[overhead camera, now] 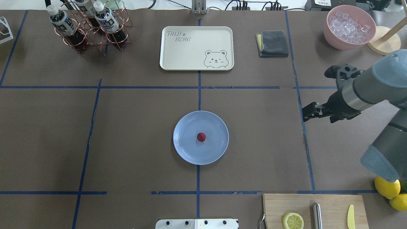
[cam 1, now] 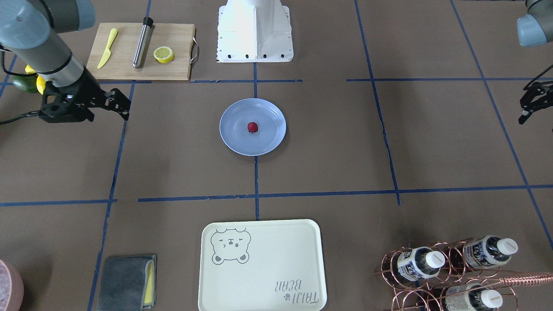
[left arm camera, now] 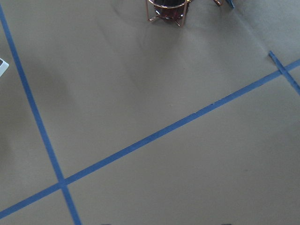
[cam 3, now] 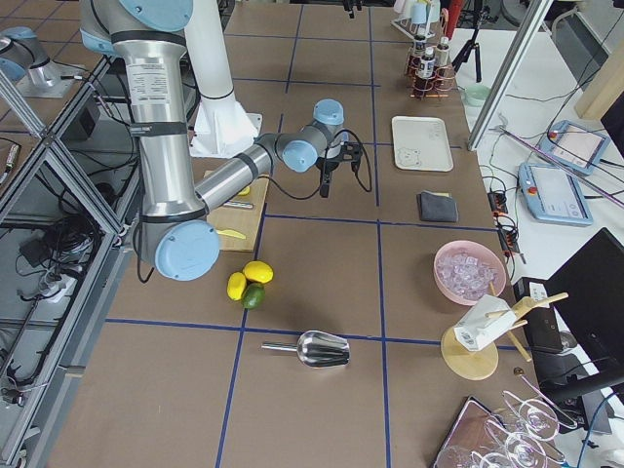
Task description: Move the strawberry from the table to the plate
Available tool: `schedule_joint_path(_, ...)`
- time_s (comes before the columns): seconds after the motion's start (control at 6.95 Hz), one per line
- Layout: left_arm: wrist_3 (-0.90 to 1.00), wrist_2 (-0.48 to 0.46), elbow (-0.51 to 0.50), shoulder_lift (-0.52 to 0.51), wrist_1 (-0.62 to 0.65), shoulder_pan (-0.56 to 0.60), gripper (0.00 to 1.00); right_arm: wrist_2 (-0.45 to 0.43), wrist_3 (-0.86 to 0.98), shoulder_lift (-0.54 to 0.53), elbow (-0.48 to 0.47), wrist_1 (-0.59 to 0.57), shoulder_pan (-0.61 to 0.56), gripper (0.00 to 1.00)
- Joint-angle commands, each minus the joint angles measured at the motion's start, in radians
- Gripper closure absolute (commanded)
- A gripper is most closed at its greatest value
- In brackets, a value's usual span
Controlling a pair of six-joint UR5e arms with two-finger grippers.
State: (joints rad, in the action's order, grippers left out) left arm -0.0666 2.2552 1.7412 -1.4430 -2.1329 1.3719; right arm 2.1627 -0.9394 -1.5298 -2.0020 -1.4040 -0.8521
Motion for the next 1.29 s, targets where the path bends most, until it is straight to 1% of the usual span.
schedule_joint_path(0.0, 0.19, 0.014, 0.018, -0.032, 0.214, 0.143, 0.16, 0.106, 0.304, -0.146, 0.002, -0.001, -0.19, 0.0)
schedule_joint_path(0.14, 0.22, 0.058, 0.058, -0.084, 0.373, 0.198, 0.16, 0.136, 0.461, -0.204, 0.008, -0.015, -0.285, 0.0)
schedule_joint_path(0.29, 0.223, 0.061, 0.072, -0.102, 0.516, 0.208, 0.09, 0.158, 0.581, -0.246, 0.034, -0.016, -0.376, 0.0)
schedule_joint_path(0.43, 0.223, 0.058, 0.075, -0.082, 0.536, 0.207, 0.0, 0.187, 0.691, -0.268, 0.07, -0.018, -0.453, 0.0)
schedule_joint_path(0.58, 0.256, 0.058, 0.057, -0.007, 0.522, 0.205, 0.0, 0.209, 0.771, -0.269, 0.106, -0.026, -0.514, 0.0)
schedule_joint_path(0.72, 0.29, 0.061, 0.025, 0.01, 0.498, 0.205, 0.0, 0.212, 0.818, -0.266, 0.112, -0.056, -0.534, 0.0)
schedule_joint_path(0.86, 0.289, 0.061, -0.05, 0.003, 0.422, 0.204, 0.0, 0.213, 0.879, -0.266, 0.112, -0.096, -0.551, 0.0)
schedule_joint_path(1.01, 0.286, 0.06, -0.111, -0.02, 0.304, 0.202, 0.0, 0.215, 0.916, -0.269, 0.112, -0.114, -0.567, 0.0)
schedule_joint_path(1.15, 0.289, 0.058, -0.112, -0.051, 0.309, 0.196, 0.0, 0.221, 0.918, -0.273, 0.111, -0.113, -0.579, 0.0)
